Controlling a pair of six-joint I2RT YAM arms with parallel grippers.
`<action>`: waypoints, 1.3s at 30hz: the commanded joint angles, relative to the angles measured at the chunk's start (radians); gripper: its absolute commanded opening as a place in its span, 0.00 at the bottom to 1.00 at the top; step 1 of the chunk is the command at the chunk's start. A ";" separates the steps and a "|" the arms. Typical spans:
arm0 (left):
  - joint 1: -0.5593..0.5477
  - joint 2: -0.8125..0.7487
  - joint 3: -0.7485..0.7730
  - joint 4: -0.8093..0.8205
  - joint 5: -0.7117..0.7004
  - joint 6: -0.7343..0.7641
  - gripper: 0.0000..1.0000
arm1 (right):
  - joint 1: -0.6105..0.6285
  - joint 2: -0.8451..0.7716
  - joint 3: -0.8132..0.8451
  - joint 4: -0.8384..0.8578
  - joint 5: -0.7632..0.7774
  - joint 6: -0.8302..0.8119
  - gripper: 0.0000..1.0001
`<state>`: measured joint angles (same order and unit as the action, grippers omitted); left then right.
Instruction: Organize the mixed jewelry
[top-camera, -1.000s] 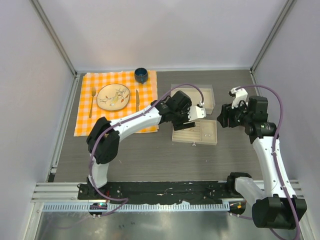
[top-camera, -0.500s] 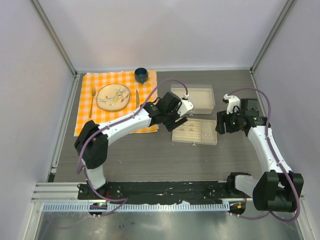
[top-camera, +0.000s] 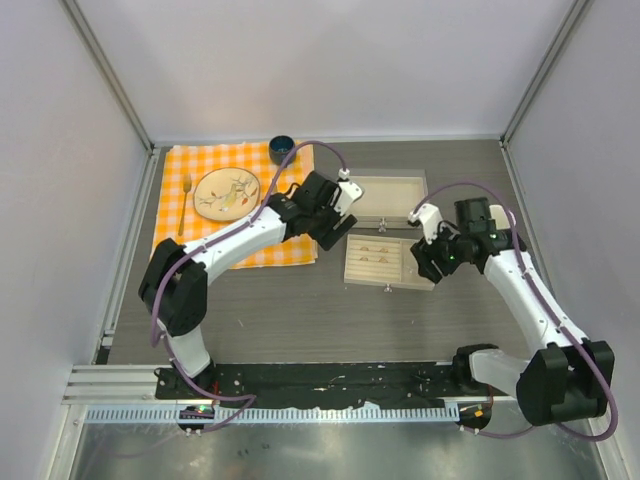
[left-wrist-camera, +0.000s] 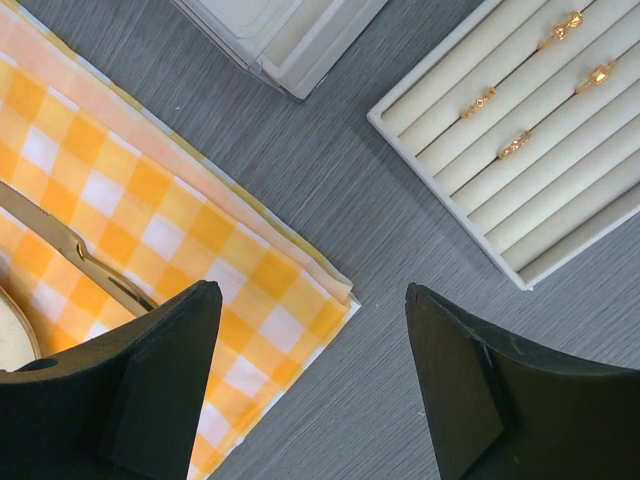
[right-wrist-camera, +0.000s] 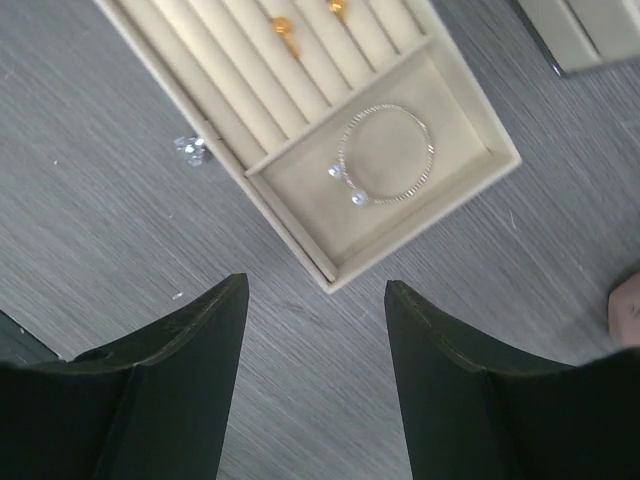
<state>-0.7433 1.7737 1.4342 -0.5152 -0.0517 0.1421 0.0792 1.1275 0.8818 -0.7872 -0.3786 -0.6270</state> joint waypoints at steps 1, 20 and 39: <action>0.015 -0.002 0.040 0.009 0.024 -0.010 0.79 | 0.137 0.021 0.019 0.020 0.102 -0.097 0.63; 0.151 -0.031 0.012 0.009 0.049 -0.001 0.78 | 0.326 0.229 -0.006 0.088 0.210 -0.203 0.58; 0.186 -0.019 0.015 0.012 0.092 0.021 0.78 | 0.384 0.345 -0.004 0.128 0.273 -0.275 0.53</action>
<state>-0.5652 1.7737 1.4425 -0.5209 0.0196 0.1474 0.4477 1.4605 0.8722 -0.6853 -0.1200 -0.8696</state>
